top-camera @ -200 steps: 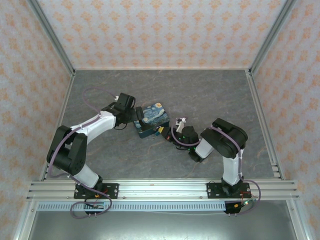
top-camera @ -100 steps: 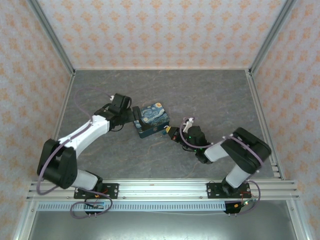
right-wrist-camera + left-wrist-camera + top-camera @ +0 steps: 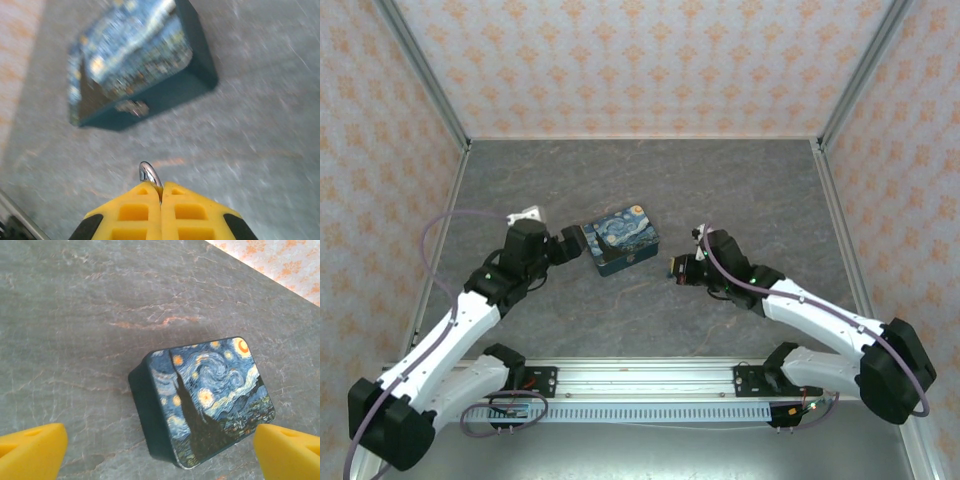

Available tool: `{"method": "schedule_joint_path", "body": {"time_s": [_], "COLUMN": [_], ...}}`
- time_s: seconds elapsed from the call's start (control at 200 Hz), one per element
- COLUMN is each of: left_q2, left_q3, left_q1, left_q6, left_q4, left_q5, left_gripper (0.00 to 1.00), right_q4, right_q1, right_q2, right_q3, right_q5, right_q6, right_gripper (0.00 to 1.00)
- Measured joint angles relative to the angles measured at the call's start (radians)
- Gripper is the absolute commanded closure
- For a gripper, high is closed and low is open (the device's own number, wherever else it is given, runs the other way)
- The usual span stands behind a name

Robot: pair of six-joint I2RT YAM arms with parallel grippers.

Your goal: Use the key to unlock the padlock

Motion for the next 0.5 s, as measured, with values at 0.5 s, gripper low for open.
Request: {"method": "schedule_joint_path", "body": {"time_s": [0.5], "left_q2": [-0.127], "left_q3": [-0.119], "left_q1": [0.0], "left_q6": [-0.035], "left_q4": [0.023], "left_q5": [-0.004], "left_gripper": [0.04], "right_q4": [-0.385], "right_q1": [0.013], "right_q2": [0.181], "right_q3": [0.052], "right_q5": [-0.002], "right_q6": [-0.013], "right_gripper": [0.98]}}
